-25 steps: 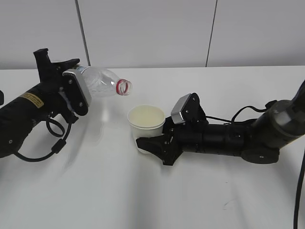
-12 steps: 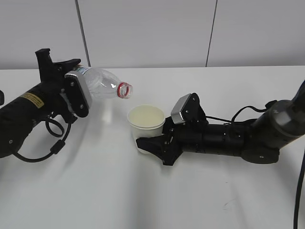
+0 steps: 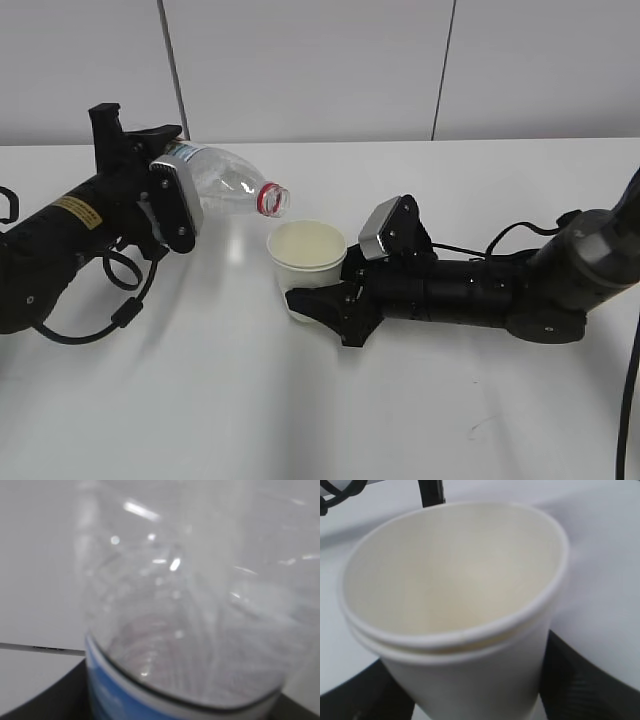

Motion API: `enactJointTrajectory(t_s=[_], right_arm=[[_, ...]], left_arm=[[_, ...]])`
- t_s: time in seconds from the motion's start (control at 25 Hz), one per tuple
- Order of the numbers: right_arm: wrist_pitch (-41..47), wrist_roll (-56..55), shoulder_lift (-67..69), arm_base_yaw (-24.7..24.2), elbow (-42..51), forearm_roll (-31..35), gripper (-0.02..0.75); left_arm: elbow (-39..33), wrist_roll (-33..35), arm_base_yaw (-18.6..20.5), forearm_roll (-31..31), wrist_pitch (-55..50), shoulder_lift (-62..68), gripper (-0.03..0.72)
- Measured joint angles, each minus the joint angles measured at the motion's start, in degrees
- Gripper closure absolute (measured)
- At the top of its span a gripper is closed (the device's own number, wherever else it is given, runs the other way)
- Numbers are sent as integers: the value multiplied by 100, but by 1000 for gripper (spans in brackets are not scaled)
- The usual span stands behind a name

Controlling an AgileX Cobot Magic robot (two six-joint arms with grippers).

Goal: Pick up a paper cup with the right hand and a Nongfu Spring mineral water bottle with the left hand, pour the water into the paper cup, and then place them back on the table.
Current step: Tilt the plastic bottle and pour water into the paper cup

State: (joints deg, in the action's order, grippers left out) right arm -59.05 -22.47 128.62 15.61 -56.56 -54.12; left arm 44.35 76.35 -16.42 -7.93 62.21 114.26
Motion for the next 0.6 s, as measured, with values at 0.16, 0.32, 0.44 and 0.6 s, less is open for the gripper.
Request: enactJointTrajectory(t_s=[0.16,0.32,0.44,0.6], right_arm=[[0,0,0,0,0,-11,241],[10,0,0,0,0,-11,241],[10,0,0,0,0,-34,241],[10,0,0,0,0,-143,241]], left_arm=[[0,100,-5,0,0,0,291],[0,151,-5,0,0,0,291],[0,173,-5,12,0,0,291],[0,274,-5,17,0,0,291]])
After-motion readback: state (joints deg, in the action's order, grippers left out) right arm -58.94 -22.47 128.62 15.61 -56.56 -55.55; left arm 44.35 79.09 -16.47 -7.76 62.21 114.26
